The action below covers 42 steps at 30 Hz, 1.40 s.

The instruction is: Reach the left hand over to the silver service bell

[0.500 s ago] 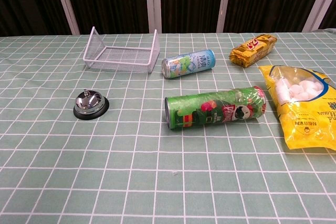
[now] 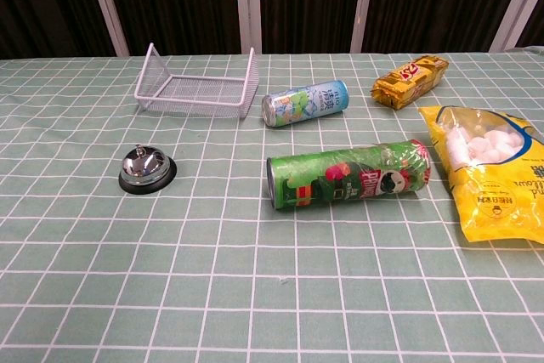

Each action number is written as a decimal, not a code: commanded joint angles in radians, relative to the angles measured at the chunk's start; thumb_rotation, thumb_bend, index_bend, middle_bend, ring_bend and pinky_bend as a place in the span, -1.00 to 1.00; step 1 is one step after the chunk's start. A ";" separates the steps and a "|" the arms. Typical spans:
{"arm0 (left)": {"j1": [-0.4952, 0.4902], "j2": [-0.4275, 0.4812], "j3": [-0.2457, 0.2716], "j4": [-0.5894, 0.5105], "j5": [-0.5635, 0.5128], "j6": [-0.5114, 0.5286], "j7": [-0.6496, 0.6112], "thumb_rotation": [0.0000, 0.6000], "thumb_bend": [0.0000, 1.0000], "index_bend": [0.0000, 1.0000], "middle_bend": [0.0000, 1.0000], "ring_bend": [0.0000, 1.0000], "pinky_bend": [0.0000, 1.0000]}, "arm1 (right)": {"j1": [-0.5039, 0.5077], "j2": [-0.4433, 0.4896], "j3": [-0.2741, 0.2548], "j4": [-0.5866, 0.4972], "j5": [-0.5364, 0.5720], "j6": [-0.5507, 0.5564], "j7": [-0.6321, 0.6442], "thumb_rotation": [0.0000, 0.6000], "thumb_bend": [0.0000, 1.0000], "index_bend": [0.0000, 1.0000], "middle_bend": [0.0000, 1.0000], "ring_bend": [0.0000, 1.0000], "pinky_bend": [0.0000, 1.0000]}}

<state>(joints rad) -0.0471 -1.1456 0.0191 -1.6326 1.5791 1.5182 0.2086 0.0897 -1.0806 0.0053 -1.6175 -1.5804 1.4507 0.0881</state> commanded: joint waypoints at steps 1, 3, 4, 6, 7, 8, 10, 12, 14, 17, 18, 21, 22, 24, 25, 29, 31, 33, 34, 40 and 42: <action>-0.001 0.001 -0.001 0.003 -0.005 -0.005 -0.004 1.00 -0.47 -1.00 -1.00 -1.00 -1.00 | 0.001 0.000 -0.001 -0.003 0.001 -0.003 -0.004 1.00 -0.51 -1.00 -1.00 -1.00 -1.00; -0.002 0.001 -0.001 0.003 -0.005 -0.006 -0.006 1.00 -0.47 -1.00 -1.00 -1.00 -1.00 | 0.001 0.000 0.000 -0.003 0.003 -0.005 -0.006 1.00 -0.51 -1.00 -1.00 -1.00 -1.00; -0.002 0.001 -0.001 0.003 -0.005 -0.007 -0.006 1.00 -0.46 -1.00 -1.00 -1.00 -1.00 | 0.002 0.000 0.000 -0.004 0.004 -0.006 -0.006 1.00 -0.51 -1.00 -1.00 -1.00 -1.00; -0.002 0.001 0.000 0.002 -0.006 -0.009 -0.007 1.00 -0.46 -1.00 -1.00 -1.00 -1.00 | 0.002 0.000 0.000 -0.003 0.006 -0.007 -0.006 1.00 -0.51 -1.00 -1.00 -1.00 -1.00; -0.002 0.001 0.001 0.001 -0.005 -0.009 -0.007 1.00 -0.46 -1.00 -1.00 -1.00 -1.00 | 0.002 0.001 0.000 -0.002 0.007 -0.008 -0.005 1.00 -0.51 -1.00 -1.00 -1.00 -1.00; -0.004 -0.001 0.001 0.000 -0.002 -0.010 -0.002 1.00 -0.46 -1.00 -1.00 -1.00 -1.00 | 0.001 0.002 0.000 -0.003 0.011 -0.010 -0.003 1.00 -0.51 -1.00 -1.00 -1.00 -1.00; -0.006 -0.003 0.002 0.002 0.002 -0.014 0.005 1.00 -0.45 -1.00 -1.00 -1.00 -1.00 | 0.001 0.004 0.001 -0.005 0.014 -0.010 0.003 1.00 -0.51 -1.00 -1.00 -1.00 -1.00; -0.013 -0.007 -0.001 0.003 0.005 -0.019 0.011 1.00 -0.36 -1.00 -1.00 -1.00 -1.00 | 0.000 0.005 0.001 -0.006 0.014 -0.009 0.006 1.00 -0.51 -1.00 -1.00 -1.00 -1.00; -0.023 -0.011 -0.008 0.002 0.011 -0.023 0.014 1.00 -0.19 -1.00 -1.00 -1.00 -1.00 | 0.001 0.004 0.000 -0.005 0.012 -0.011 0.003 1.00 -0.51 -1.00 -1.00 -1.00 -1.00; -0.048 -0.022 -0.026 -0.007 0.015 -0.039 0.025 1.00 0.17 -1.00 -1.00 -1.00 -1.00 | 0.002 0.002 -0.002 -0.004 0.008 -0.013 0.000 1.00 -0.50 -1.00 -1.00 -1.00 -1.00; -0.058 -0.026 -0.033 -0.009 0.015 -0.048 0.033 1.00 0.30 -1.00 -1.00 -1.00 -1.00 | 0.002 0.002 -0.002 -0.005 0.008 -0.013 0.001 1.00 -0.51 -1.00 -1.00 -1.00 -1.00; -0.106 -0.044 -0.056 -0.016 0.011 -0.100 0.061 1.00 0.57 -1.00 -1.00 -1.00 -1.00 | 0.001 0.003 -0.002 -0.006 0.007 -0.010 0.003 1.00 -0.51 -1.00 -1.00 -1.00 -1.00; -0.121 -0.050 -0.063 -0.020 0.005 -0.120 0.069 1.00 0.62 -1.00 -1.00 -1.00 -1.00 | 0.001 0.003 -0.003 -0.006 0.007 -0.010 0.004 1.00 -0.51 -1.00 -1.00 -1.00 -1.00; -0.160 -0.066 -0.080 -0.032 -0.013 -0.176 0.091 1.00 0.76 -1.00 -1.00 -1.00 -1.00 | 0.001 0.004 -0.003 -0.007 0.008 -0.012 0.005 1.00 -0.51 -1.00 -1.00 -1.00 -1.00; -0.176 -0.075 -0.087 -0.036 -0.023 -0.198 0.104 1.00 0.80 -1.00 -1.00 -1.00 -1.00 | 0.001 0.004 -0.004 -0.008 0.009 -0.014 0.006 1.00 -0.51 -1.00 -1.00 -1.00 -1.00; -0.244 -0.133 -0.118 -0.043 -0.073 -0.290 0.195 1.00 0.98 -1.00 -1.00 -1.00 -1.00 | 0.003 0.006 -0.004 -0.013 0.015 -0.022 0.010 1.00 -0.51 -1.00 -1.00 -1.00 -1.00; -0.278 -0.172 -0.131 -0.041 -0.101 -0.333 0.248 1.00 1.00 -1.00 -1.00 -1.00 -1.00 | 0.003 0.007 -0.002 -0.014 0.018 -0.024 0.012 1.00 -0.51 -1.00 -1.00 -1.00 -1.00; -0.302 -0.204 -0.140 -0.032 -0.124 -0.362 0.295 1.00 1.00 -1.00 -1.00 -1.00 -1.00 | 0.004 0.008 -0.002 -0.015 0.021 -0.027 0.015 1.00 -0.51 -1.00 -1.00 -1.00 -1.00; -0.315 -0.221 -0.143 -0.025 -0.135 -0.378 0.320 1.00 1.00 -1.00 -1.00 -1.00 -1.00 | 0.005 0.008 -0.001 -0.015 0.023 -0.029 0.016 1.00 -0.51 -1.00 -1.00 -1.00 -1.00; -0.378 -0.323 -0.164 0.030 -0.213 -0.441 0.428 1.00 1.00 -1.00 -1.00 -1.00 -1.00 | 0.008 0.010 0.000 -0.015 0.025 -0.035 0.021 1.00 -0.51 -1.00 -1.00 -1.00 -1.00; -0.391 -0.352 -0.167 0.049 -0.240 -0.451 0.452 1.00 1.00 -1.00 -1.00 -1.00 -1.00 | 0.009 0.010 0.000 -0.015 0.025 -0.035 0.024 1.00 -0.51 -1.00 -1.00 -1.00 -1.00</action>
<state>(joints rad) -0.4209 -1.4746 -0.1400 -1.6024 1.3613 1.0823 0.6410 0.0983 -1.0704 0.0055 -1.6324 -1.5554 1.4156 0.1116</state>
